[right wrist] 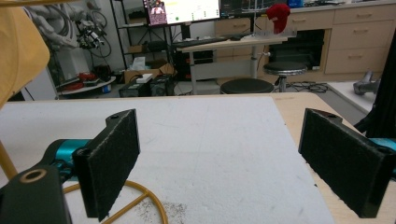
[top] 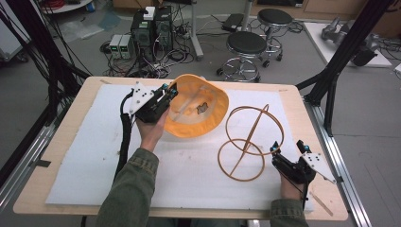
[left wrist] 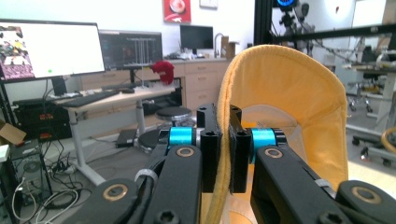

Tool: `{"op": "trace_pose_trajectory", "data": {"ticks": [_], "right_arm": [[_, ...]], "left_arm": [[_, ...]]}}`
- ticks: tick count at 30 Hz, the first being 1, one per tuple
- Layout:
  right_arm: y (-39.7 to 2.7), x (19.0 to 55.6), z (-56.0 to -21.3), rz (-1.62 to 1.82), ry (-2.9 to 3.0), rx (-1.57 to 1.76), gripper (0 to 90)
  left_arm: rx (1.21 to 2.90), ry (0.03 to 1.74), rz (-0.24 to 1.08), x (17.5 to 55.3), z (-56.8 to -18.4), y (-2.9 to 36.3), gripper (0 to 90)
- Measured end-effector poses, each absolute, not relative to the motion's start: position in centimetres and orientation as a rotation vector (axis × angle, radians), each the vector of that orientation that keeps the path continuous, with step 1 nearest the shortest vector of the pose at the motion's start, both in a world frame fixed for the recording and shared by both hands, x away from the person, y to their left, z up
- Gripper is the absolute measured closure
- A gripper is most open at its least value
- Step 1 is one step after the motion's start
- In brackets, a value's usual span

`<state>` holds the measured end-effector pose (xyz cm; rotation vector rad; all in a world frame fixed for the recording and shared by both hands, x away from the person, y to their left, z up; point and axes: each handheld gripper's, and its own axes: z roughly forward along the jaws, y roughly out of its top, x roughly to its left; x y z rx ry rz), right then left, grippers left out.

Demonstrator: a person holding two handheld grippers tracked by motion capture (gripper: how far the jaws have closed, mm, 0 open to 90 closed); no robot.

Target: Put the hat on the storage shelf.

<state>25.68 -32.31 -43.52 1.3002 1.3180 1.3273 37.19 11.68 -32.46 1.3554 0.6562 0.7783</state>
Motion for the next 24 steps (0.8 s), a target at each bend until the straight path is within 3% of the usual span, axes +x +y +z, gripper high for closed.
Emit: {"op": "trace_pose_trajectory", "data": {"ticks": [24], "right_arm": [[-32.4, 25.5, -43.4, 1.34, 1.269, 1.306, 11.4]], "left_arm": [[1.252, 0.632, 0.797, 36.6, -29.4, 11.1, 86.4]]}}
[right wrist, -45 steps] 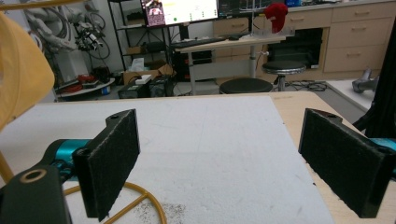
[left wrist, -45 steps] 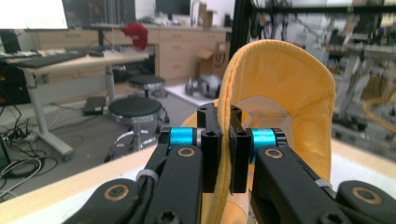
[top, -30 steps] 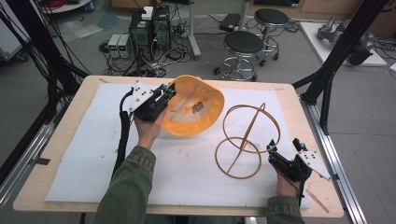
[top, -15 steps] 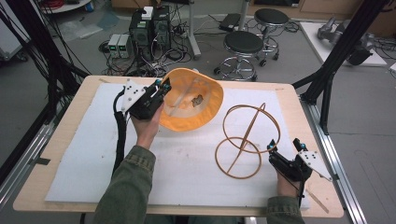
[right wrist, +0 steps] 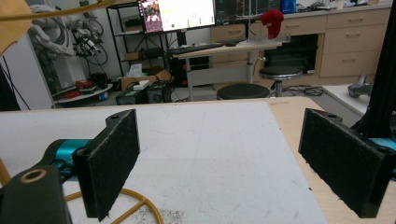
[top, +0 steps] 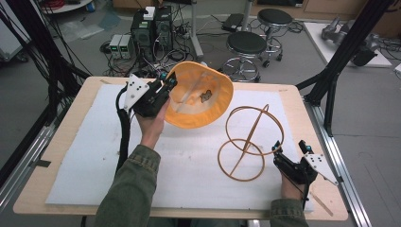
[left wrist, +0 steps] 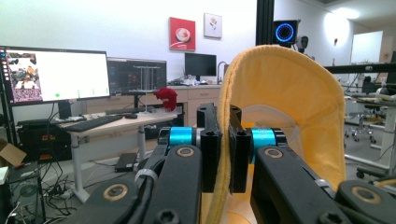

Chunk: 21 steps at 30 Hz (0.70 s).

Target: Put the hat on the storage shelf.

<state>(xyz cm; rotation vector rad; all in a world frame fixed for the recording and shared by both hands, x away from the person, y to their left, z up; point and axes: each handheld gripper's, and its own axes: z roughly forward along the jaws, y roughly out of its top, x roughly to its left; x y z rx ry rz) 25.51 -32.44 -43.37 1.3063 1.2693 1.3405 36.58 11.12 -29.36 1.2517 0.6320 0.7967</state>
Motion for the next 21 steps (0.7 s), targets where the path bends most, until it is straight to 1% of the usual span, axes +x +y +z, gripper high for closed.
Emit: {"op": "trace_pose_trajectory", "data": {"ticks": [5, 21], "right_arm": [[-32.5, 25.6, -43.4, 1.336, 1.267, 1.3, 11.4], [-32.7, 25.3, -43.3, 1.333, 1.252, 1.303, 11.4]], "left_arm": [[1.233, 0.651, 0.779, 36.9, -28.8, 10.2, 86.4], [1.2, 0.61, 0.74, 37.3, -26.9, 6.4, 86.4]]}}
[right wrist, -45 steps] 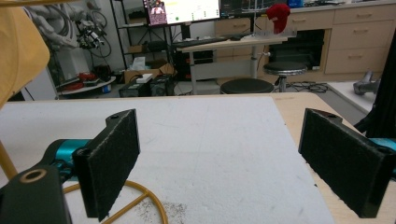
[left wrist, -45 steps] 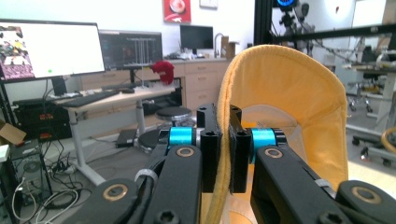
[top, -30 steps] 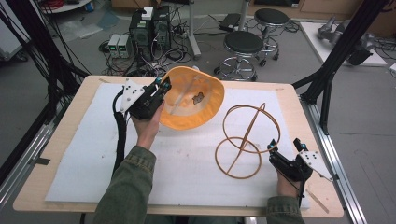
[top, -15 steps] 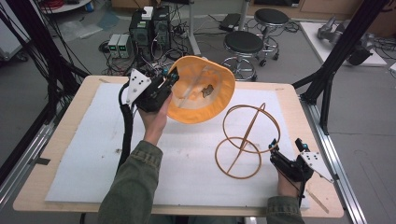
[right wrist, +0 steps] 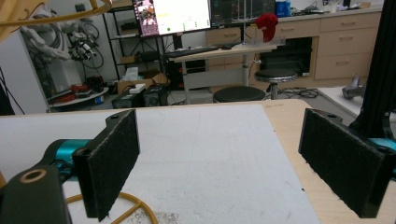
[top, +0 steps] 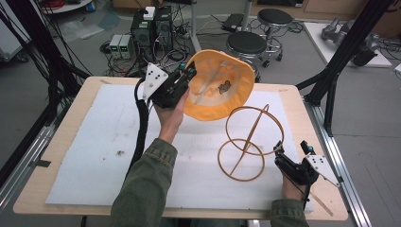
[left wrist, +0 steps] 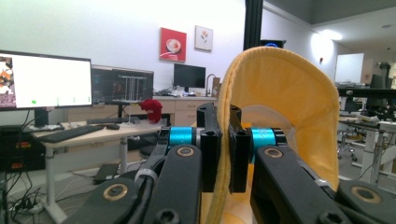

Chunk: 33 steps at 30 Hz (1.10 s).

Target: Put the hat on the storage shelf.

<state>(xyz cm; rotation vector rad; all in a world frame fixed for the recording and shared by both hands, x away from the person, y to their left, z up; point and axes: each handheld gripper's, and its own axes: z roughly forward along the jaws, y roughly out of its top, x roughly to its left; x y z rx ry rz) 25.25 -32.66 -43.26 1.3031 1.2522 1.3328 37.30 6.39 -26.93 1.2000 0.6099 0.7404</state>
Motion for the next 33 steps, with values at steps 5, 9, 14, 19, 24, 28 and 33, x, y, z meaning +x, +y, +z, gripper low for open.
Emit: {"op": "trace_pose_trajectory", "data": {"ticks": [5, 9, 14, 19, 24, 28, 33], "right_arm": [[-32.7, 25.2, -43.3, 1.343, 1.246, 1.3, 11.4], [-32.7, 25.1, -43.2, 1.347, 1.239, 1.302, 11.4], [-32.8, 25.1, -43.2, 1.349, 1.235, 1.308, 11.4], [-32.8, 25.1, -43.3, 1.353, 1.229, 1.308, 11.4], [-32.9, 25.0, -43.2, 1.36, 1.217, 1.322, 11.4], [-33.0, 25.0, -43.3, 1.363, 1.213, 1.321, 11.4], [-33.2, 24.9, -43.3, 1.362, 1.208, 1.331, 11.4]], "left_arm": [[1.203, 0.6, 0.739, 37.2, -26.3, 5.2, 86.4], [1.192, 0.597, 0.719, 37.3, -25.9, 4.3, 86.4], [1.187, 0.589, 0.702, 37.2, -25.4, 2.9, 86.4], [1.207, 0.562, 0.684, 36.9, -25.2, 1.3, 86.4], [1.248, 0.488, 0.671, 36.0, -25.0, -0.7, 86.4], [1.263, 0.437, 0.649, 35.2, -25.0, -1.6, 86.4], [1.259, 0.377, 0.605, 34.0, -24.9, -2.2, 86.3]]}}
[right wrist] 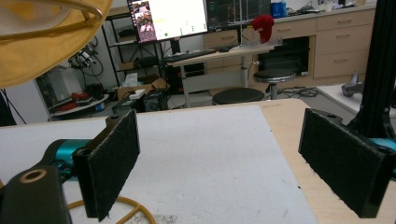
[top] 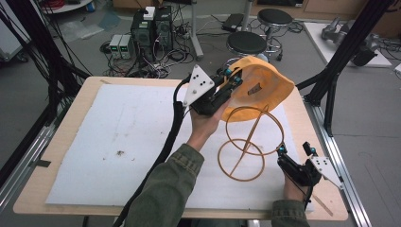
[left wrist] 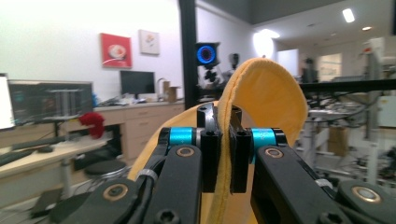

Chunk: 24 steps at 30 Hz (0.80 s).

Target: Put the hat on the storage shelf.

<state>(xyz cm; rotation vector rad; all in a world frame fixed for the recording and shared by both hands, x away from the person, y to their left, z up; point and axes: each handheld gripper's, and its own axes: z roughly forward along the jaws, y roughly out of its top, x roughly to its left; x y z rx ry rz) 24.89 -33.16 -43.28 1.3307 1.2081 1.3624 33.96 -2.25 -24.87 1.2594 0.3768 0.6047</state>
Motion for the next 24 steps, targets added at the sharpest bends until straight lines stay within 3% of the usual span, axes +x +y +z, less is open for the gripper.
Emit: {"op": "trace_pose_trajectory", "data": {"ticks": [24], "right_arm": [[-33.6, 24.9, -43.3, 1.355, 1.185, 1.349, 11.4]], "left_arm": [[1.367, 0.116, 0.332, 28.5, -29.1, -4.6, 86.4]]}}
